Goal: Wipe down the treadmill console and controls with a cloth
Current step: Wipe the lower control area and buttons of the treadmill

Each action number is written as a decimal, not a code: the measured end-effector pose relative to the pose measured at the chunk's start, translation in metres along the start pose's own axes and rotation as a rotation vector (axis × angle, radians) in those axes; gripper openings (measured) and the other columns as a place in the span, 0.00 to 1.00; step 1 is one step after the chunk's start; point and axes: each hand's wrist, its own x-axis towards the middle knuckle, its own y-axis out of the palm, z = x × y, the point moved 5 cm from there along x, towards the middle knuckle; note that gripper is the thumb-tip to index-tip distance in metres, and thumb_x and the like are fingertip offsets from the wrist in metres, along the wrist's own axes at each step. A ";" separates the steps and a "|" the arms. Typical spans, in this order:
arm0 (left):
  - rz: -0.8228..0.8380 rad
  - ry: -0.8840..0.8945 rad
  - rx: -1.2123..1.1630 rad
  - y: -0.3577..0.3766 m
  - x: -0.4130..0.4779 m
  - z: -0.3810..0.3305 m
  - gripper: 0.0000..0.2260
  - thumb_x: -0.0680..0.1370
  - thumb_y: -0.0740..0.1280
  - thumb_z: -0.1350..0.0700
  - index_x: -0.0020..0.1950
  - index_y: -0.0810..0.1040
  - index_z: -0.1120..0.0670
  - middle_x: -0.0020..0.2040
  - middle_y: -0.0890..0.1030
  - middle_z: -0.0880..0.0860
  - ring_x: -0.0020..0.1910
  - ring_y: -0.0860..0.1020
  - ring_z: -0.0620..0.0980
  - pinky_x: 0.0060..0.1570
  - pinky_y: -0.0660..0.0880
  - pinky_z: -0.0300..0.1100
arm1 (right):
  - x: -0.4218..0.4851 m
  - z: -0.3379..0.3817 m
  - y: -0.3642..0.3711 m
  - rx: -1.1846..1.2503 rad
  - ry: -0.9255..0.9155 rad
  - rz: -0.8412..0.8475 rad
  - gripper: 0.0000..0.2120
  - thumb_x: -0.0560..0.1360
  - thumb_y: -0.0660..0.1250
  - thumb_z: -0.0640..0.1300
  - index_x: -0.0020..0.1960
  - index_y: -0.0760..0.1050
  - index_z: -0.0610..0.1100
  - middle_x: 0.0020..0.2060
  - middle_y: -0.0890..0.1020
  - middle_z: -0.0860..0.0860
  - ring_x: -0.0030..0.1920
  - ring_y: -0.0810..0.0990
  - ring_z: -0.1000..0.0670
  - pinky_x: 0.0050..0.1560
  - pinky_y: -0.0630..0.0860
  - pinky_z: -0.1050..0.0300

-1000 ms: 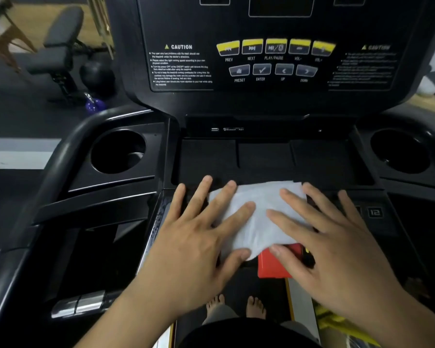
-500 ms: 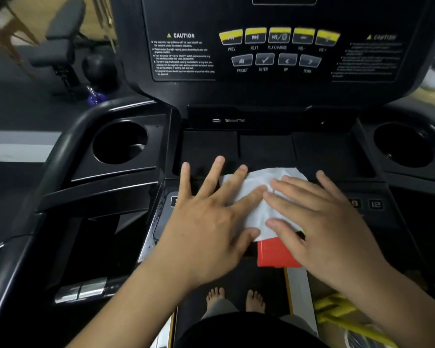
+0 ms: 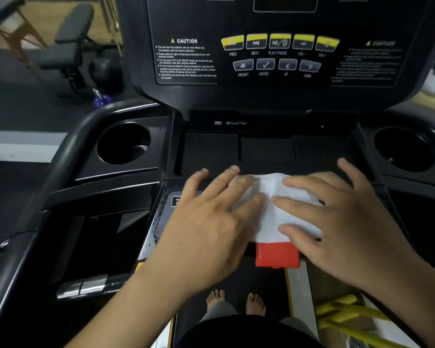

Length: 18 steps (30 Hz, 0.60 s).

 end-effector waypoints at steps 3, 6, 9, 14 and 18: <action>-0.040 0.060 -0.022 0.010 0.007 -0.007 0.16 0.78 0.66 0.51 0.65 0.78 0.50 0.67 0.77 0.53 0.68 0.73 0.56 0.63 0.69 0.57 | 0.000 -0.006 0.007 0.020 -0.019 0.054 0.18 0.68 0.68 0.55 0.57 0.82 0.52 0.60 0.80 0.51 0.60 0.78 0.48 0.68 0.61 0.29; -0.046 0.061 -0.027 0.015 0.008 -0.007 0.16 0.79 0.66 0.49 0.66 0.78 0.49 0.69 0.76 0.53 0.69 0.73 0.55 0.63 0.68 0.58 | -0.008 -0.014 0.006 0.012 0.002 0.098 0.19 0.68 0.67 0.57 0.57 0.82 0.54 0.61 0.80 0.52 0.61 0.77 0.49 0.68 0.61 0.29; -0.063 0.049 -0.014 0.015 0.001 -0.001 0.16 0.79 0.66 0.48 0.67 0.77 0.49 0.70 0.75 0.53 0.69 0.73 0.55 0.63 0.68 0.59 | -0.002 -0.006 0.006 0.011 -0.002 0.086 0.19 0.70 0.64 0.58 0.57 0.82 0.54 0.62 0.80 0.52 0.61 0.77 0.48 0.69 0.60 0.28; -0.046 -0.023 0.014 0.003 -0.037 0.044 0.17 0.79 0.65 0.46 0.67 0.77 0.47 0.71 0.75 0.51 0.70 0.73 0.53 0.62 0.69 0.57 | 0.029 0.041 0.020 0.035 -0.078 0.091 0.19 0.71 0.64 0.59 0.59 0.80 0.57 0.63 0.79 0.52 0.64 0.75 0.48 0.70 0.58 0.28; -0.008 -0.086 0.030 -0.006 -0.066 0.079 0.18 0.79 0.63 0.44 0.67 0.78 0.46 0.71 0.74 0.51 0.69 0.74 0.52 0.63 0.68 0.54 | 0.054 0.079 0.033 0.023 -0.162 0.109 0.19 0.72 0.62 0.60 0.59 0.80 0.56 0.63 0.78 0.51 0.64 0.74 0.48 0.69 0.58 0.27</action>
